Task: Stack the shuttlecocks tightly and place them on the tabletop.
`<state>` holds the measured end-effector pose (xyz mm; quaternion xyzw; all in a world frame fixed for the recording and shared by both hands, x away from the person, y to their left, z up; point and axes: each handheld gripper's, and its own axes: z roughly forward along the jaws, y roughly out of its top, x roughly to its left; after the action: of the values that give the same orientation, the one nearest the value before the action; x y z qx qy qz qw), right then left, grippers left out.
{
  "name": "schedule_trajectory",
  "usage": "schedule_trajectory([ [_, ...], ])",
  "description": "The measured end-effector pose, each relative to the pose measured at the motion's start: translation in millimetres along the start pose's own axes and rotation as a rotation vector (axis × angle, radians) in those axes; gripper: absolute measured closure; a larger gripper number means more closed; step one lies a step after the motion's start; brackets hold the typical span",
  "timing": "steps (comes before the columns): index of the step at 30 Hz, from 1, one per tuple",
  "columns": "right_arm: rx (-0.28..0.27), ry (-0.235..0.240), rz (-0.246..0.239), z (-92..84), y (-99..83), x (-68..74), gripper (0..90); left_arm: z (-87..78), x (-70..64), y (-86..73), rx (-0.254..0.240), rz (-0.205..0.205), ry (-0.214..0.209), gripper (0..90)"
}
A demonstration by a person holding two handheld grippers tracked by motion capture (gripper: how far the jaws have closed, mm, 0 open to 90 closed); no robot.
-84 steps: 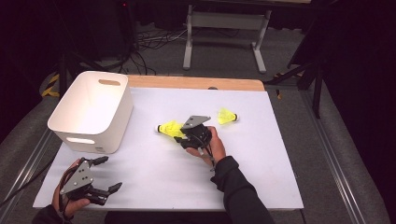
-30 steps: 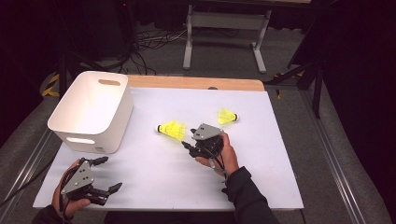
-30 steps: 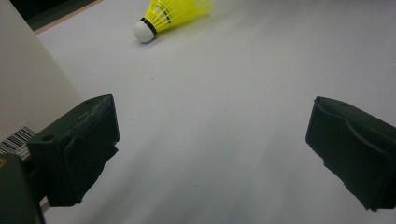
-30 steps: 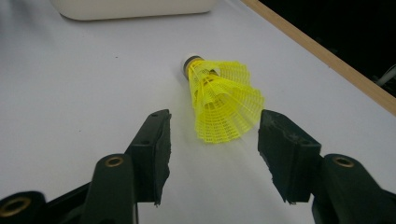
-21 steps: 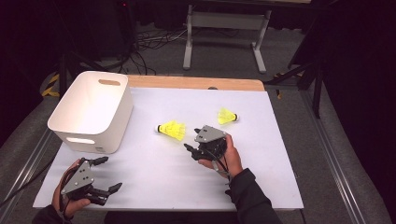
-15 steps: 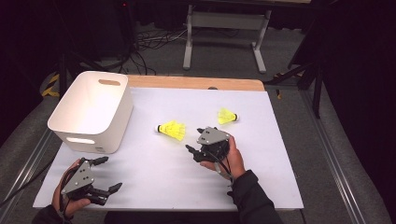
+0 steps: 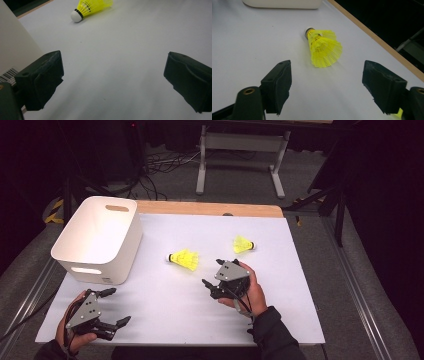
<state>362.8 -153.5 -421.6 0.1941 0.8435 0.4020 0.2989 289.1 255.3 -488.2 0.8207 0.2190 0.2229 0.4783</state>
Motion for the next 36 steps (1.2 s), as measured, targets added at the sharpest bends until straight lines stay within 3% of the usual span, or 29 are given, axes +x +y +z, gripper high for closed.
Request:
schedule_trajectory([
  [13,-0.019,-0.039,-0.014,-13.4,-12.0,6.4,18.9,0.1,-1.1,0.5,0.002,0.008,0.003,3.3],
  [23,-0.063,-0.062,0.022,-24.1,-24.6,8.7,7.8,0.1,-2.2,1.1,0.002,0.010,0.011,3.3],
  [36,-0.068,-0.086,0.023,-38.9,-40.2,9.9,7.7,0.6,-2.7,1.4,0.003,0.012,0.011,3.3],
])
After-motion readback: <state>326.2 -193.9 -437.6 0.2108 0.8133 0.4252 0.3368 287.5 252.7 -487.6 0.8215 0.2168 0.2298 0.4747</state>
